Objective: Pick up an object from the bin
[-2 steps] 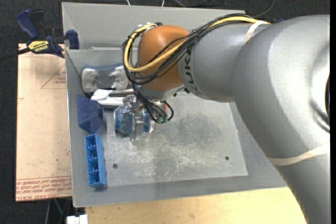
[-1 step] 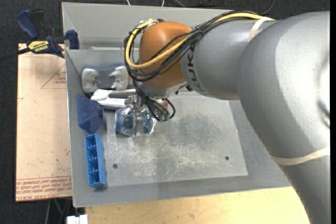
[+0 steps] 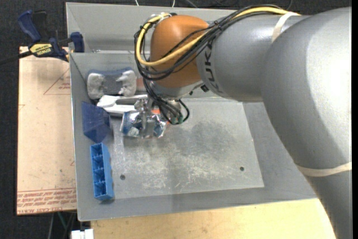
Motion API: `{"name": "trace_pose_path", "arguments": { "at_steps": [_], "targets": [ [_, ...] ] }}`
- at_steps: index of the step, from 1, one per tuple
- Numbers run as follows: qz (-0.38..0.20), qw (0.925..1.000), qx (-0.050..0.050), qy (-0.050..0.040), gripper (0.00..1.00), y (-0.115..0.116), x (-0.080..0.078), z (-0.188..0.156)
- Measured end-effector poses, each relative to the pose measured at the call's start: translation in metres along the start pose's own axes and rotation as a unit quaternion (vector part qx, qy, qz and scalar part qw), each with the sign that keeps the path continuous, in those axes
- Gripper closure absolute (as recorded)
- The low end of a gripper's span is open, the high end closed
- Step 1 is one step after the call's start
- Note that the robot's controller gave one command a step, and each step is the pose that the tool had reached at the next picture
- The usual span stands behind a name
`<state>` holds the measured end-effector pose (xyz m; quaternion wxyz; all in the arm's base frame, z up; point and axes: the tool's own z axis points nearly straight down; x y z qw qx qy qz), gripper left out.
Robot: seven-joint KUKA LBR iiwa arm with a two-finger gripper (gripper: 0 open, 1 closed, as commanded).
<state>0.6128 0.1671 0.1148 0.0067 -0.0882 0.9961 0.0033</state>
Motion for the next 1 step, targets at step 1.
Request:
{"name": "trace_pose_path", "arguments": {
  "at_steps": [1],
  "targets": [
    [0.000, 1.0000, 0.000, 0.0014, 1.00, 0.0003, 0.0005, -0.0228]
  ]
}}
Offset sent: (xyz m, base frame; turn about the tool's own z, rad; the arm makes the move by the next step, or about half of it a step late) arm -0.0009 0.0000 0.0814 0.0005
